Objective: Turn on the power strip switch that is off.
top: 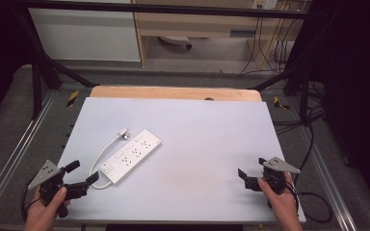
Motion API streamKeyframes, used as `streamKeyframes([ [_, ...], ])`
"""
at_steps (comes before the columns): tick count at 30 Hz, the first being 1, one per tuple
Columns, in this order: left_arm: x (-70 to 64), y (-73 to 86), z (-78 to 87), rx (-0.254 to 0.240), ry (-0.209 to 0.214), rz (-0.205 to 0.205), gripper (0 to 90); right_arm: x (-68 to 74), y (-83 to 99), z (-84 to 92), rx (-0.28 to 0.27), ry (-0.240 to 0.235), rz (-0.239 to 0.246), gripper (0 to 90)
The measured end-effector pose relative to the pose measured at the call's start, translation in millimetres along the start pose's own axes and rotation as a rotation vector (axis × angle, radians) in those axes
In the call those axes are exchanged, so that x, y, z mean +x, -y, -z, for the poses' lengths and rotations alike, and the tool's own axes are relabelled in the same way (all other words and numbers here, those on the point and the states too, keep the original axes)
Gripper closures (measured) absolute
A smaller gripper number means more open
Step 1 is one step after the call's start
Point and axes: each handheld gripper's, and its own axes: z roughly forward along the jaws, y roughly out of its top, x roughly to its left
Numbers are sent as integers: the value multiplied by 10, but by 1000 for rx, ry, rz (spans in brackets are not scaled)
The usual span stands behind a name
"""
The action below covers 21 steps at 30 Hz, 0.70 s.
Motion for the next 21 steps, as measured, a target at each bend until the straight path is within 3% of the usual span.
streamKeyframes([
  [12,-47,-34,-3,-12,6,-11,69,23,3,-12,1,1,10,46],
  [21,-72,-104,-4,-44,-5,11,64,57,-16,-27,-2,-7,19,44],
])
